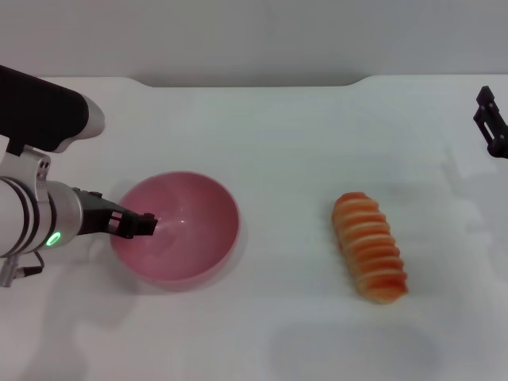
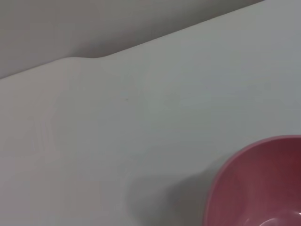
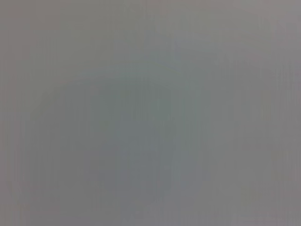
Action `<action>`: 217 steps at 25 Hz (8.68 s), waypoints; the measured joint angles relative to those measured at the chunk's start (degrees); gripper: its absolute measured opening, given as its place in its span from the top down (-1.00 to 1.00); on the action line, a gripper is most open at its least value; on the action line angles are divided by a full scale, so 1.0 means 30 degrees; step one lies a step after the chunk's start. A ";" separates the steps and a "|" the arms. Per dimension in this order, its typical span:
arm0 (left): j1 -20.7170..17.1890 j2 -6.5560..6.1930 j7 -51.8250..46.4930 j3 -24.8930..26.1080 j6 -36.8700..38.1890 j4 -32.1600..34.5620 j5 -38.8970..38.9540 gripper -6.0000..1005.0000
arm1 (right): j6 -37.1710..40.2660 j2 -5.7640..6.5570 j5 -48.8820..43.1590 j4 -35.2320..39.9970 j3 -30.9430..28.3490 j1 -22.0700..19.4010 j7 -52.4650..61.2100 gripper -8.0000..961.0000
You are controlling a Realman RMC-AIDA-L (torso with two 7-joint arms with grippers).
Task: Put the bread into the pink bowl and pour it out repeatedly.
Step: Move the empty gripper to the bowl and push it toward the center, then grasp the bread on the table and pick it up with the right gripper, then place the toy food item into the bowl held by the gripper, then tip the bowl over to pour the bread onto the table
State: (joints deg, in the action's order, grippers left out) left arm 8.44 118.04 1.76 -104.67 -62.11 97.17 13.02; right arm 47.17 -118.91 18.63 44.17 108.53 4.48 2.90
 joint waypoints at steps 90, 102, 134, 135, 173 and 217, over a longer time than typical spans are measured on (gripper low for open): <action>0.2174 -0.0074 0.0282 0.4501 0.0427 0.0052 0.3185 0.93 | -3.8638 0.0025 -0.2070 1.6149 -0.3897 0.6492 -0.2125 -0.29; 0.2691 -0.0088 0.0455 0.4601 0.0525 -0.0215 0.3086 0.93 | -3.8031 -0.0047 -0.0752 1.4475 -0.1509 0.6293 -0.1304 -0.28; 0.3444 -0.0058 0.0526 0.4395 0.0484 -0.0604 0.3013 0.93 | -3.5631 -0.0003 0.0754 1.0561 0.0203 0.7338 -0.1947 -0.26; 0.3442 -0.0057 0.0526 0.4395 0.0475 -0.0602 0.3014 0.93 | -3.5672 -0.0003 0.0751 1.0559 0.0207 0.7364 -0.1955 -0.21; 0.3957 0.0030 0.0309 0.2562 0.0956 -0.0967 0.3480 0.93 | -3.6006 -0.0044 -0.0869 2.0053 -0.0060 0.8560 -0.3519 0.50; 0.3360 -0.0059 0.2378 0.2691 0.4140 -0.1044 0.3195 0.93 | -1.7985 -0.0240 -0.7433 1.6645 -0.0972 -0.2549 -0.0300 -0.62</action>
State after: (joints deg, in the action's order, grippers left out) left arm 18.52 117.86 8.90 -96.60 -49.69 94.03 22.60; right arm -6.79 -119.63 -3.67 94.11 105.62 -3.16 2.00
